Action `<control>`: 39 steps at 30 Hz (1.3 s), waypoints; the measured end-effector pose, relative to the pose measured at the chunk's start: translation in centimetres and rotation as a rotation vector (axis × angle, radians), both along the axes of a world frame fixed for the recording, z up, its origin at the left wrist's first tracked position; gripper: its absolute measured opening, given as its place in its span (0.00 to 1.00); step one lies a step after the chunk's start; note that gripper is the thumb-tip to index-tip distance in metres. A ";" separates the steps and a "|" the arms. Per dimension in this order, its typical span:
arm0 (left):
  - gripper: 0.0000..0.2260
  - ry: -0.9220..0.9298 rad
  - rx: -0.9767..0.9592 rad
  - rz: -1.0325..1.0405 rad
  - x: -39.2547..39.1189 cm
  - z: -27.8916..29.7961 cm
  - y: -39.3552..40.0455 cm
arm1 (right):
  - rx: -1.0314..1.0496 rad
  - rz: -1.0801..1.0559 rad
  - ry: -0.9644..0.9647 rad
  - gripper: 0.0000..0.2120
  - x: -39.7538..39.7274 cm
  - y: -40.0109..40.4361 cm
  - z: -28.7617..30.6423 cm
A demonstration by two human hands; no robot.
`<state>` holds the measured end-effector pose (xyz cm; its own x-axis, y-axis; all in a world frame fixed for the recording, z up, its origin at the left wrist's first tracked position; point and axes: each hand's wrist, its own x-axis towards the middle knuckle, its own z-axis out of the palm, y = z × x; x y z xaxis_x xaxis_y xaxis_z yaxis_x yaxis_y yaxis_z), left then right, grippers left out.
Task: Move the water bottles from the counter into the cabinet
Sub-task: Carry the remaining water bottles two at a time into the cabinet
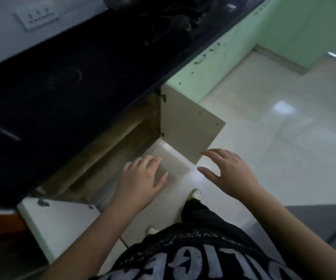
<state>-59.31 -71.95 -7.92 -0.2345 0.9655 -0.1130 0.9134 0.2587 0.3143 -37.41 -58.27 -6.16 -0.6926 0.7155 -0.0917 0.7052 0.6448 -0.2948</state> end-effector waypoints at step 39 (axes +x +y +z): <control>0.15 -0.039 0.272 -0.556 25.0 3.3 45.1 | -0.052 -0.747 -0.182 0.21 23.7 28.8 -0.5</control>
<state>-34.28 -26.82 -4.67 0.3110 0.9374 0.1564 0.8749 -0.3467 0.3382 -13.71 -29.43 -6.66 0.0015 0.9789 -0.2043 0.9882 -0.0328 -0.1498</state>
